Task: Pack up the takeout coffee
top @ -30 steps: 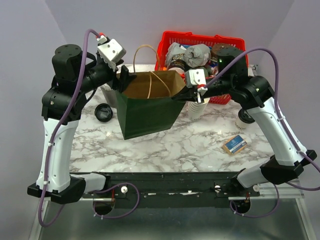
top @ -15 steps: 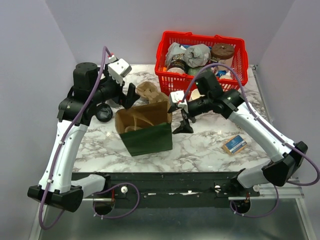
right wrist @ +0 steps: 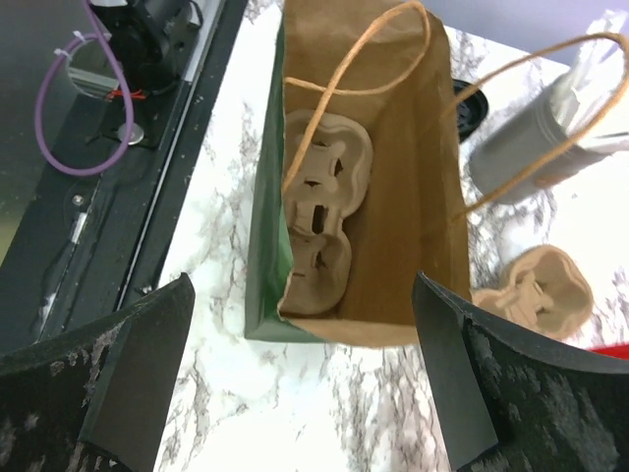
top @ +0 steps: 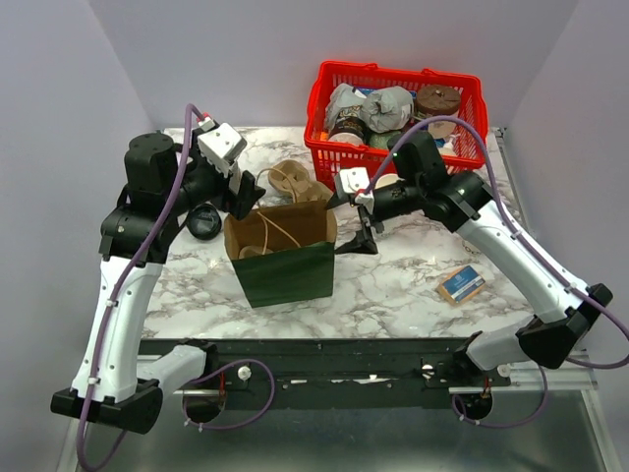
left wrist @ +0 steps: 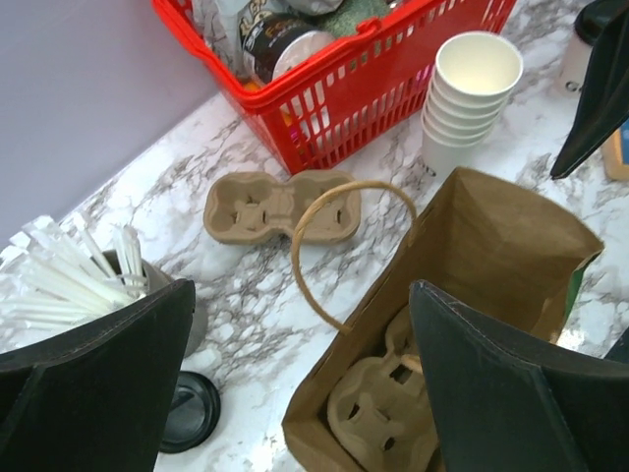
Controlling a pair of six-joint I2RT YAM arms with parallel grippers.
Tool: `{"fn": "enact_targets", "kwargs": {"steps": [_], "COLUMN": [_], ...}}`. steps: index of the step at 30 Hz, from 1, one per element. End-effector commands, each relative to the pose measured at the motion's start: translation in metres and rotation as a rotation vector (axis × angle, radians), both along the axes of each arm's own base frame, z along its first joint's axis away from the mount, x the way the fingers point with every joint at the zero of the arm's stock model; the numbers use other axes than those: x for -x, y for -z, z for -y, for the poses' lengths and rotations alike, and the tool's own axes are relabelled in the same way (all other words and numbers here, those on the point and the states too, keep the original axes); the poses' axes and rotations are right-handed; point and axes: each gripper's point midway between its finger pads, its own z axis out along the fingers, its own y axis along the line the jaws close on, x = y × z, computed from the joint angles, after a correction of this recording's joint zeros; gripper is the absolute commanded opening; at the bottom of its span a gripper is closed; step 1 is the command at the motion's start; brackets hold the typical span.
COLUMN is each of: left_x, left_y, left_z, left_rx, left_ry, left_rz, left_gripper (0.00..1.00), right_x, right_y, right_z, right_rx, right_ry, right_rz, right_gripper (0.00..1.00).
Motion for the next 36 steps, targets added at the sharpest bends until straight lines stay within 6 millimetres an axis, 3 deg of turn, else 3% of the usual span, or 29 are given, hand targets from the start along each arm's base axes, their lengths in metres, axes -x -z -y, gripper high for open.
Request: {"fn": "enact_targets", "kwargs": {"steps": [1,8,11,14,17,18,20,21,22,23,27,31,36], "left_x": [0.008,-0.004,-0.003,-0.004,-0.008,-0.008,-0.009,-0.006,-0.008,-0.005,-0.004,-0.009,-0.014], "left_y": [0.032,0.083,0.107,0.12,0.123,0.123,0.119,0.119,0.113,0.11,0.085,0.037,-0.001], "left_z": [-0.012,-0.031,-0.028,-0.021,-0.015,-0.013,-0.008,-0.006,-0.004,-0.001,0.003,0.003,0.007], "left_rx": [-0.046,-0.091,-0.108,-0.094,-0.083,-0.08,-0.065,-0.069,-0.064,-0.055,-0.032,-0.006,0.064], "left_ry": [0.022,-0.013,0.031,0.08,0.126,0.137,0.177,0.201,0.222,0.244,0.256,0.225,0.198], "left_rz": [-0.101,-0.241,-0.29,-0.316,-0.317,-0.32,-0.321,-0.326,-0.324,-0.327,-0.291,-0.201,-0.184], "left_gripper": [0.96,0.88,0.83,0.74,0.58,0.53,0.36,0.28,0.04,0.0,0.0,0.0,0.0], "right_x": [0.01,0.019,0.016,0.017,0.019,0.02,0.018,0.016,0.016,0.015,0.012,0.008,0.008], "right_y": [0.012,0.041,0.05,0.053,0.053,0.05,0.049,0.046,0.044,0.042,0.014,-0.027,-0.076], "right_z": [-0.017,-0.037,-0.043,-0.043,-0.042,-0.043,-0.042,-0.043,-0.043,-0.043,-0.043,-0.04,-0.037], "right_rx": [0.01,0.065,0.088,0.096,0.096,0.092,0.091,0.087,0.084,0.081,0.037,-0.021,-0.096], "right_ry": [-0.099,-0.174,-0.155,-0.156,-0.162,-0.161,-0.144,-0.133,-0.13,-0.127,-0.11,-0.088,-0.073], "right_rz": [-0.017,-0.048,-0.055,-0.067,-0.067,-0.066,-0.064,-0.064,-0.062,-0.054,-0.001,0.107,0.201], "right_gripper": [1.0,0.99,0.92,0.77,0.4,0.17,0.01,0.01,0.01,0.01,0.01,0.01,0.01]}}
